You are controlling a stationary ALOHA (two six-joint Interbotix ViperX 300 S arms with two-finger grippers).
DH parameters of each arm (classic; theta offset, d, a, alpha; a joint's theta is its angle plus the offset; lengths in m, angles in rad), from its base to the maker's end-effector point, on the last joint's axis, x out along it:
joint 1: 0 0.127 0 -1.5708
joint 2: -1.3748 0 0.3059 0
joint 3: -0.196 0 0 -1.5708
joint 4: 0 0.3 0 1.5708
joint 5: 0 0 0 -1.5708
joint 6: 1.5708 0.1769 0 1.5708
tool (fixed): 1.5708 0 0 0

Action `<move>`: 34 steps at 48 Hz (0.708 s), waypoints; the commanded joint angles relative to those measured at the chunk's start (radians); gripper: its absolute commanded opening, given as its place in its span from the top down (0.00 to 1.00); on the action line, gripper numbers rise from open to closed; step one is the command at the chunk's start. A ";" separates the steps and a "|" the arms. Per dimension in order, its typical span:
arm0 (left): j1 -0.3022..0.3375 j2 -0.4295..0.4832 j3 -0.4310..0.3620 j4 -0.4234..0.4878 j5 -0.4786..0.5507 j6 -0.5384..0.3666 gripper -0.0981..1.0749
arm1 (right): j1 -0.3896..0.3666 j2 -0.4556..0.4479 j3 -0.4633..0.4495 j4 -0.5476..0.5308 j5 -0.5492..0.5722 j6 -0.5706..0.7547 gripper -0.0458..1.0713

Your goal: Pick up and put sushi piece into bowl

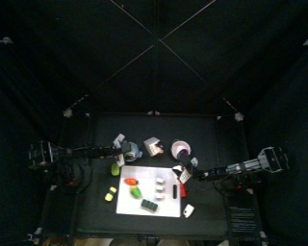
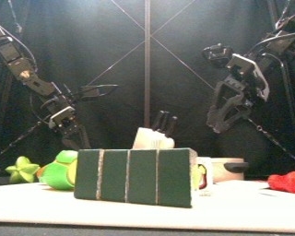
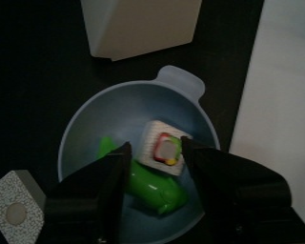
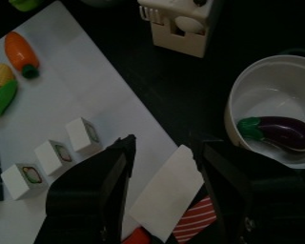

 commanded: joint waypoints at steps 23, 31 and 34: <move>-0.002 -0.066 -0.014 0.003 -0.009 0.002 0.17 | 0.003 0.043 -0.049 0.002 -0.006 -0.003 0.21; -0.009 -0.084 -0.012 0.003 -0.012 -0.002 0.17 | 0.005 0.051 -0.069 0.011 -0.006 -0.003 0.21; -0.025 -0.094 -0.003 0.003 -0.018 0.000 0.17 | 0.005 0.055 -0.083 0.005 -0.015 -0.005 0.21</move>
